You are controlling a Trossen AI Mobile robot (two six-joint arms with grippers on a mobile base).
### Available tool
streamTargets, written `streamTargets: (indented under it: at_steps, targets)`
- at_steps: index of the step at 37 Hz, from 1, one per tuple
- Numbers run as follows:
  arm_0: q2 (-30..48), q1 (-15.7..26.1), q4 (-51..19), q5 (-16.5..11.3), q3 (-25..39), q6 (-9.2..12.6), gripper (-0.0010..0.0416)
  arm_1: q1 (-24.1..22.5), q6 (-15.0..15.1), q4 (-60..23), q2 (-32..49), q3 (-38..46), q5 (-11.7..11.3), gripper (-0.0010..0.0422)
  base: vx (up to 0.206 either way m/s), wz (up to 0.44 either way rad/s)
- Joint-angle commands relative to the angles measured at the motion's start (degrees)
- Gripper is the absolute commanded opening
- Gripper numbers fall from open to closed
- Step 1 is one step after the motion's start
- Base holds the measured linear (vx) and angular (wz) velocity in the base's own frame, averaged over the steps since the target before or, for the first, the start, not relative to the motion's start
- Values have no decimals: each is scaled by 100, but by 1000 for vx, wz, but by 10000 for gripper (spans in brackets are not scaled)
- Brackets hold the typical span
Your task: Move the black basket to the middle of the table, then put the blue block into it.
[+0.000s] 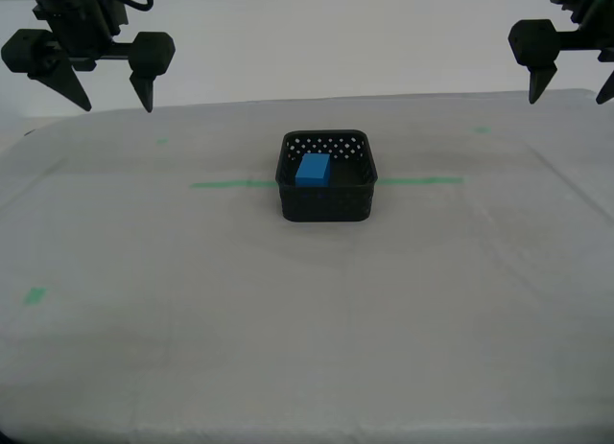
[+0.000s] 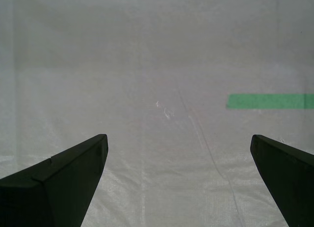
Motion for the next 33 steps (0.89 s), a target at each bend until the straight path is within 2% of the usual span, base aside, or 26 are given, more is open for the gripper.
streamTargets:
  at_steps: [1, 33]
  targets:
    - [-2, 7, 4, 11, 0, -7, 398, -2, 13, 0, -4, 4, -17, 400, 0, 0]
    - [-2, 4, 4, 11, 0, -7, 399, -2, 13, 0, -4, 4, -17, 400, 0, 0]
